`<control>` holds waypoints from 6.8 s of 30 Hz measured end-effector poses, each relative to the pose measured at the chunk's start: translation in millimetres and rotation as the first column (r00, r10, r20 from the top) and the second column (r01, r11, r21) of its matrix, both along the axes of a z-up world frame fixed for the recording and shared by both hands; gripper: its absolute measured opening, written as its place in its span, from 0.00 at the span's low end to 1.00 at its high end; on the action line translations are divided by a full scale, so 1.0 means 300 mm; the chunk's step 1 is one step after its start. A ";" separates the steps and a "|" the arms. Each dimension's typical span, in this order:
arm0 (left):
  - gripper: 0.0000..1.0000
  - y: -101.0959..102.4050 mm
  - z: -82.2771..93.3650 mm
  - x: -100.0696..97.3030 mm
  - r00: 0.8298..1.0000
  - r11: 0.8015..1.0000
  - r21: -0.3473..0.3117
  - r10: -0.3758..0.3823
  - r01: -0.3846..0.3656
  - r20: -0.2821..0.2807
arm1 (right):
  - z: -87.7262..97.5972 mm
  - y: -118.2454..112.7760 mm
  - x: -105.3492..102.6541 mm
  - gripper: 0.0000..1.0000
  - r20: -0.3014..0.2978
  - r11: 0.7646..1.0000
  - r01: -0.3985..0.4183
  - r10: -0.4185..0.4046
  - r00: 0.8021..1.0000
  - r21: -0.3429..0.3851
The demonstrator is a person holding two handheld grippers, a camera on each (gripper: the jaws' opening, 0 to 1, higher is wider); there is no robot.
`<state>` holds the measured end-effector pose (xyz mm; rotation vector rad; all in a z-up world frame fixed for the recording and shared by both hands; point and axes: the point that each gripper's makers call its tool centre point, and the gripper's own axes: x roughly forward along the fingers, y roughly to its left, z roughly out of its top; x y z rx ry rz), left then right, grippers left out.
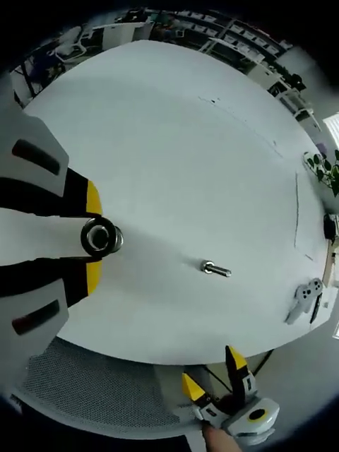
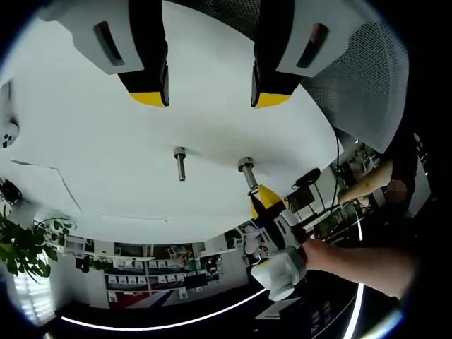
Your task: Place the washer onto the threaded stud by aligning its center hole with the stud, sliding it down to the base, and recovering from edge contact or off-axis alignment until the washer reaches the visible bottom stop.
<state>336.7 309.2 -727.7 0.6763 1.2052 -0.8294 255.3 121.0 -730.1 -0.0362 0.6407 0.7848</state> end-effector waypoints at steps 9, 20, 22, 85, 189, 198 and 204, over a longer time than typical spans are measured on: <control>0.19 0.000 -0.046 0.005 0.999 0.999 0.032 -0.037 0.037 -0.006 | 0.002 -0.002 0.002 0.50 0.004 1.000 0.003 -0.003 1.000 -0.001; 0.19 -0.007 -0.138 0.004 0.997 0.994 0.076 -0.074 0.076 -0.029 | 0.001 -0.004 0.002 0.50 0.004 1.000 0.006 -0.006 1.000 -0.004; 0.19 -0.006 -0.156 0.003 0.997 0.994 0.082 -0.076 0.078 -0.031 | -0.002 -0.004 0.002 0.50 0.002 1.000 0.005 -0.005 1.000 -0.007; 0.36 0.101 0.033 -0.336 0.790 0.737 -0.554 0.575 -0.388 0.213 | -0.052 0.008 -0.038 0.50 -0.048 0.993 -0.075 0.071 0.996 -0.090; 0.34 0.166 0.060 -0.416 0.673 0.623 -0.659 0.702 -0.420 0.234 | -0.073 0.013 -0.052 0.49 -0.056 0.988 -0.098 0.092 0.994 -0.119; 0.34 0.163 0.054 -0.418 0.678 0.632 -0.650 0.696 -0.422 0.236 | -0.071 0.016 -0.053 0.49 -0.052 0.988 -0.105 0.100 0.994 -0.117; 0.33 0.163 0.052 -0.418 0.680 0.634 -0.647 0.695 -0.424 0.235 | -0.073 0.016 -0.056 0.49 -0.060 0.988 -0.105 0.098 0.993 -0.117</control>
